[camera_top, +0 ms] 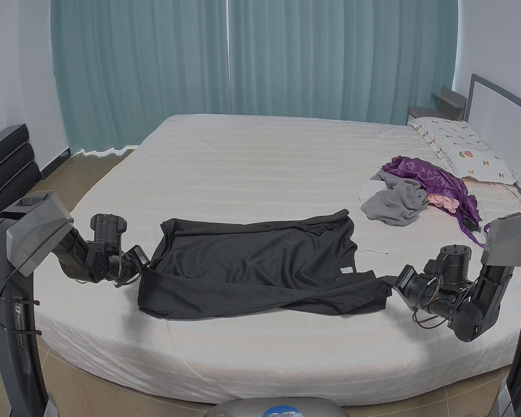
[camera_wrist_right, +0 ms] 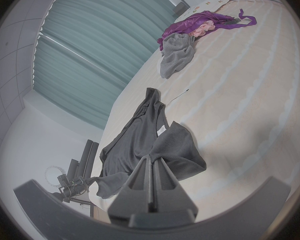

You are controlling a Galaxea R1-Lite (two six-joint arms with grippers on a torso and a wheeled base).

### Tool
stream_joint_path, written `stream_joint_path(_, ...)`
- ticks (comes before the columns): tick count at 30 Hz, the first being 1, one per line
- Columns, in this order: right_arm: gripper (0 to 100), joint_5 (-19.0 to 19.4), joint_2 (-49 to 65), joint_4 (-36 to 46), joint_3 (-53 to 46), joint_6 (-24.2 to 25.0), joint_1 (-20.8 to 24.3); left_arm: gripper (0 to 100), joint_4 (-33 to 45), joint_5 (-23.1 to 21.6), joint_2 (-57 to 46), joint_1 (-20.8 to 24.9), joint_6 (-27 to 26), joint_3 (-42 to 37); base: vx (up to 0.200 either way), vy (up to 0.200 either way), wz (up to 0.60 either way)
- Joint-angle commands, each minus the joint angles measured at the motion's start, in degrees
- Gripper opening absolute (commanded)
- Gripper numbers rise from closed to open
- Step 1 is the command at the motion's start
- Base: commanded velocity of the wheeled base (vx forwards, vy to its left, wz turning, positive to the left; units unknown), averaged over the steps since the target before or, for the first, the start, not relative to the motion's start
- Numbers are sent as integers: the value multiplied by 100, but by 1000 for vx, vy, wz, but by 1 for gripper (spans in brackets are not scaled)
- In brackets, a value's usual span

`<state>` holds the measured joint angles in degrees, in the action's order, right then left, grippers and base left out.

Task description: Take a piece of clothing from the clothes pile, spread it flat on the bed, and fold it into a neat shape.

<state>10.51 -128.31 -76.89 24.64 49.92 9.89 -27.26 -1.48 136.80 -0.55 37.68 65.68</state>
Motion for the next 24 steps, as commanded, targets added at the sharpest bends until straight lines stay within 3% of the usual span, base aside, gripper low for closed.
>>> stream_joint_path(1, 0, 4, -28, -2, -3, 0, 5, 100, -25, -2, 83, -7, 2, 41, 0, 0, 0)
stream_joint_path(9, 0, 4, -10, -2, -20, 9, 5, 100, -8, -116, -48, -51, 372, -91, 0, 0, 0)
stream_joint_path(13, 0, 4, -19, -11, -29, 9, 5, 100, -69, -345, -382, -77, 328, -644, 0, 0, 0)
stream_joint_path(14, 0, 13, -19, -11, -47, 18, -4, 100, -69, -608, -655, -77, 336, -1119, 0, 0, 0)
stream_joint_path(16, 0, 13, -19, -11, -38, 18, -4, 100, -78, -731, -848, -68, 328, -1541, 0, 0, 0)
stream_joint_path(24, 0, 13, -37, -2, -56, 18, -22, 100, -87, -670, -989, 125, 415, -2086, 0, 0, 0)
